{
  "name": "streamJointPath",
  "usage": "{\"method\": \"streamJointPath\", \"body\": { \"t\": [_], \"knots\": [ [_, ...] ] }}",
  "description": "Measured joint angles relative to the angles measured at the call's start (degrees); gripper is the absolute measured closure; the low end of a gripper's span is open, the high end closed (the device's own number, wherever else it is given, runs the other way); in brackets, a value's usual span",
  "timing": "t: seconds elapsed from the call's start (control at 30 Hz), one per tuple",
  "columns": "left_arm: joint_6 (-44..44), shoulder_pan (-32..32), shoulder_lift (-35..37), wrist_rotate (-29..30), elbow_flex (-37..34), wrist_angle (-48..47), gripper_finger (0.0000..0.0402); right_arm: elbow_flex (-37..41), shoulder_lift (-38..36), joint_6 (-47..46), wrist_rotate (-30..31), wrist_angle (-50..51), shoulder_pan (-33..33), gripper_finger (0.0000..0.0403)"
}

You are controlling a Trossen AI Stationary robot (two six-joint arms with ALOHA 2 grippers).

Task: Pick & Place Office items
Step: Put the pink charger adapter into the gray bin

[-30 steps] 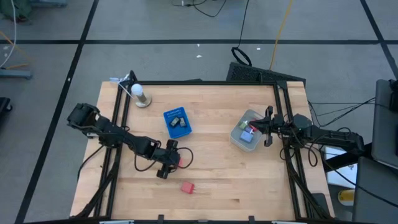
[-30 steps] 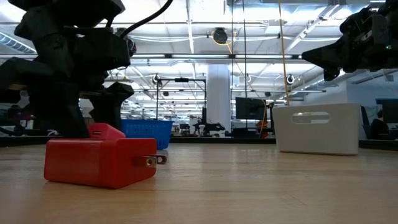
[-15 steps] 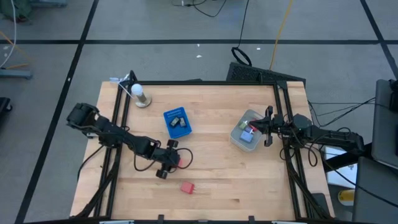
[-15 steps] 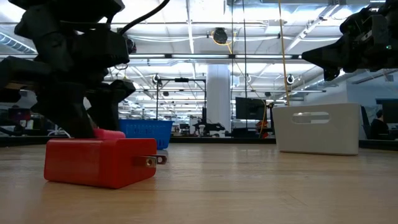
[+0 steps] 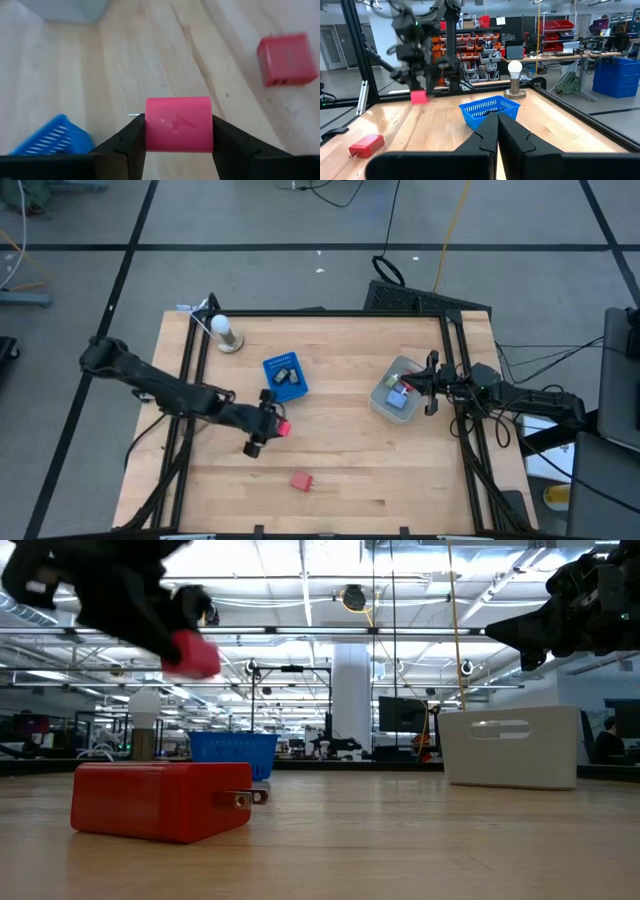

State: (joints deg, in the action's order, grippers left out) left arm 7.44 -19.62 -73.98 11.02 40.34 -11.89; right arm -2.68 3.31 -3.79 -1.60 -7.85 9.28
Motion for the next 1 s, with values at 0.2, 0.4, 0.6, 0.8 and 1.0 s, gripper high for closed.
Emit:
{"method": "streamJointPath", "body": {
  "t": [0.2, 0.4, 0.6, 0.8, 1.0],
  "knots": [
    [3.24, 0.0, 10.23, 1.74, 0.0, -0.89, 0.0225, 0.0, 0.0, -0.06, -0.14, -0.01, 0.0, 0.0399],
    [3.14, 0.04, 20.49, 9.46, 0.0, -8.81, 0.0225, 0.0, 0.0, -0.09, -0.36, 0.01, 0.0, 0.0399],
    [-0.14, 0.0, 30.04, 10.82, -3.43, -10.77, 0.0225, 0.0, 0.0, -0.04, -0.23, -0.23, 0.0, 0.0399],
    [1.35, 0.0, 39.92, 11.02, -13.43, 0.11, 0.0225, 0.0, 0.0, -0.22, -0.21, -0.45, 0.0, 0.0398],
    [1.2, 0.0, 49.41, 15.72, -23.81, 7.31, 0.0225, 0.0, 0.0, -0.04, -0.1, -0.45, 0.0, 0.0398]
  ]
}}
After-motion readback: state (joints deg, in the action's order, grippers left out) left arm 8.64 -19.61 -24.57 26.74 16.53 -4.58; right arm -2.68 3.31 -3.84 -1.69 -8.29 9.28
